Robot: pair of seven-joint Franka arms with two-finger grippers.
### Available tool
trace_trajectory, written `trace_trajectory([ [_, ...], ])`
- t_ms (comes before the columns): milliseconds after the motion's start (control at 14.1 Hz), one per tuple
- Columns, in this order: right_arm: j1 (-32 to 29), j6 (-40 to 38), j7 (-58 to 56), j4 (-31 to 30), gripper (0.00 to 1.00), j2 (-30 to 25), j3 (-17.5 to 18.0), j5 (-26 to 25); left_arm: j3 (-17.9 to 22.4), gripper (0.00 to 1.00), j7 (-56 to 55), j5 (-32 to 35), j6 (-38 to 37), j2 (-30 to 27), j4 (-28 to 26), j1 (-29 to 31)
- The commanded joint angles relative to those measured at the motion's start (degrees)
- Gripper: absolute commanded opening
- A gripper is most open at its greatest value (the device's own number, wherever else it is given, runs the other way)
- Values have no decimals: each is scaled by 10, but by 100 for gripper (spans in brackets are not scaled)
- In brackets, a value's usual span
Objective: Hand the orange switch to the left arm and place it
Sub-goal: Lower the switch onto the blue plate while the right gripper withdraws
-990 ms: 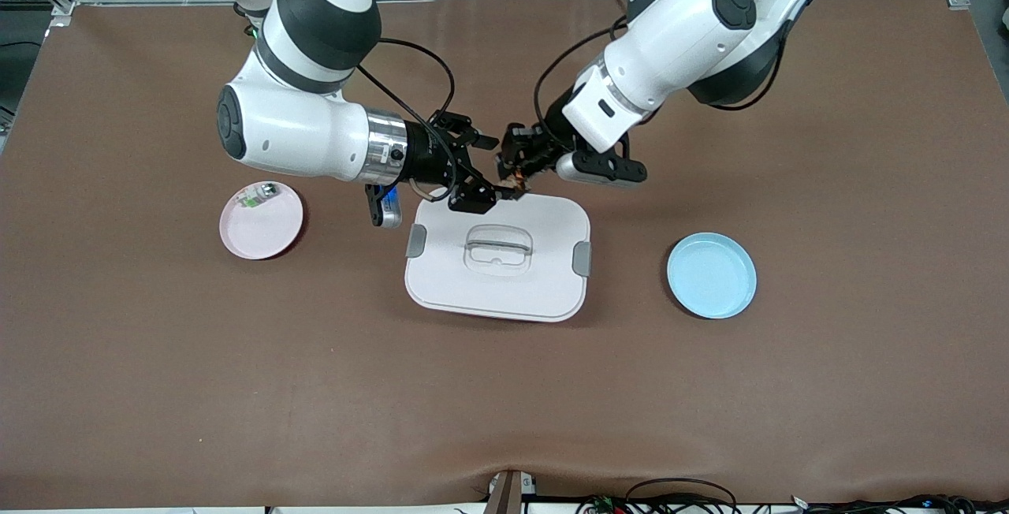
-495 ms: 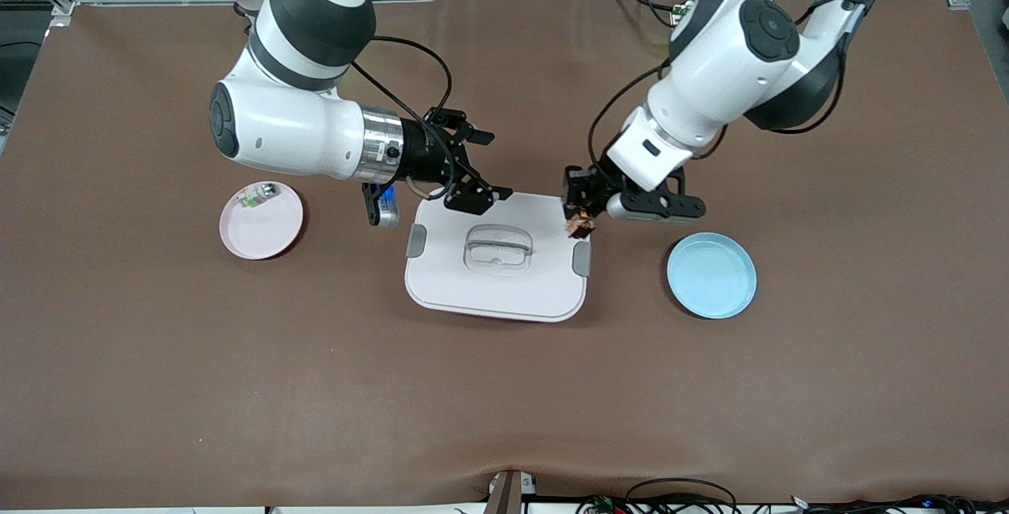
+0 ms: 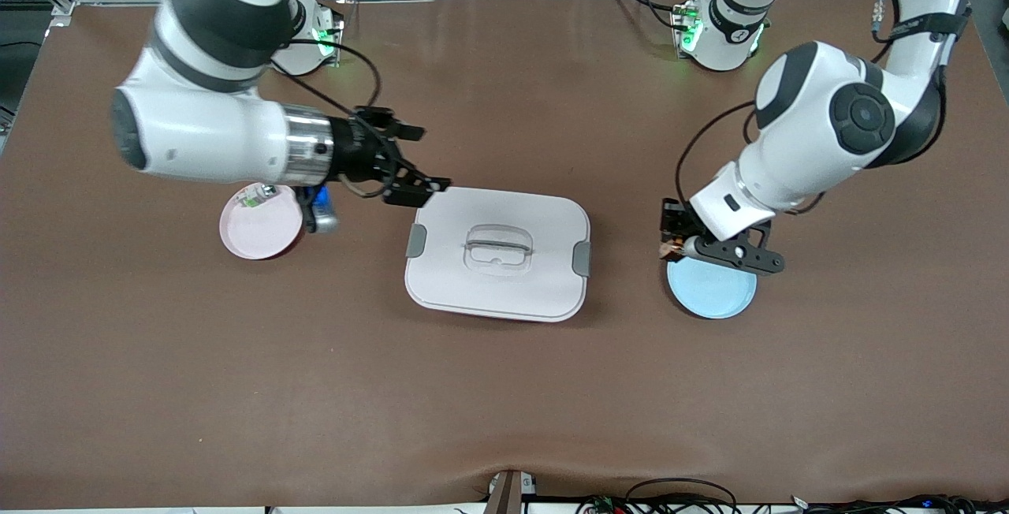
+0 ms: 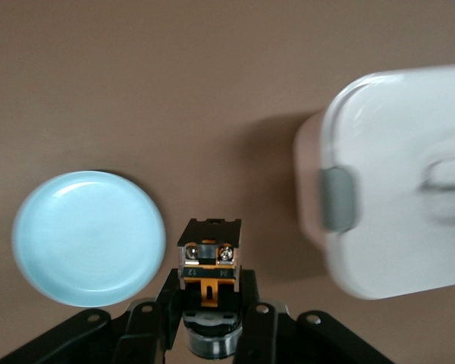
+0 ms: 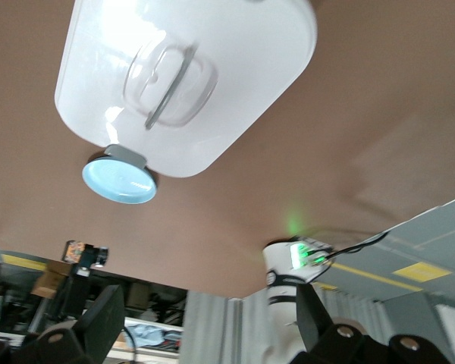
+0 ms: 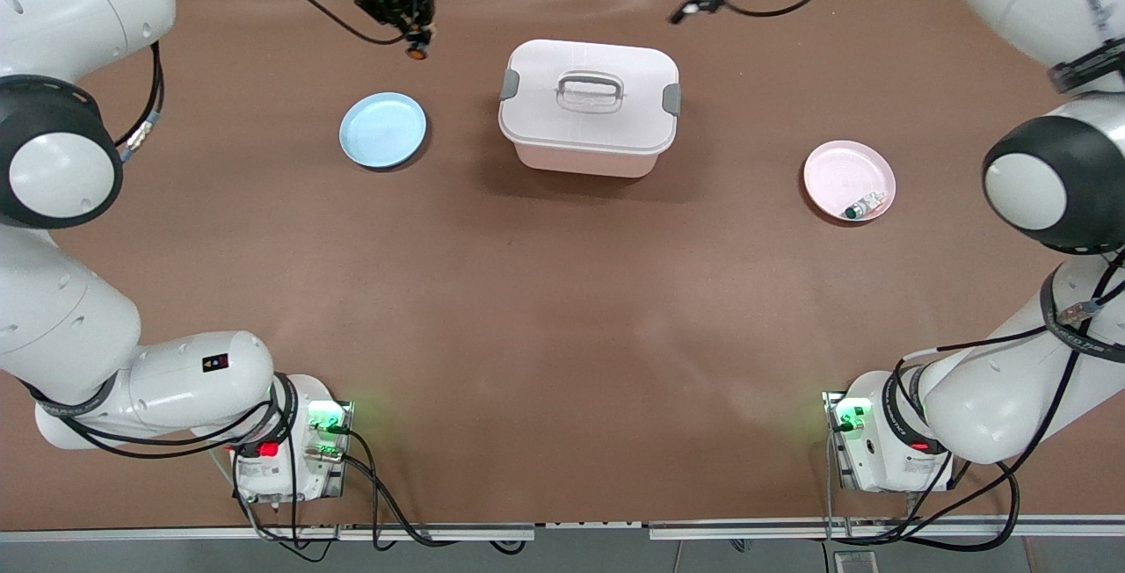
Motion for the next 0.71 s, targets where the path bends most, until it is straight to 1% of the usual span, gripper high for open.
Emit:
trace_trajectory([
  [0, -13, -37, -75, -5, 100, -31, 8, -88, -5, 0, 69, 55, -7, 6, -21, 21],
  [212, -15, -70, -183, -8, 100, -42, 7, -176, -5, 0, 138, 133, -7, 35, -33, 30],
  [283, -16, -78, -215, -12, 100, -46, 7, -207, -6, 0, 159, 147, -6, 50, -34, 34],
  [424, -35, -80, -285, -25, 100, -60, 6, -248, -6, 0, 189, 177, 6, 77, -37, 35],
  [637, -81, -80, -421, -64, 100, -92, 6, -295, -7, 0, 190, 264, 37, 117, -42, 34],
])
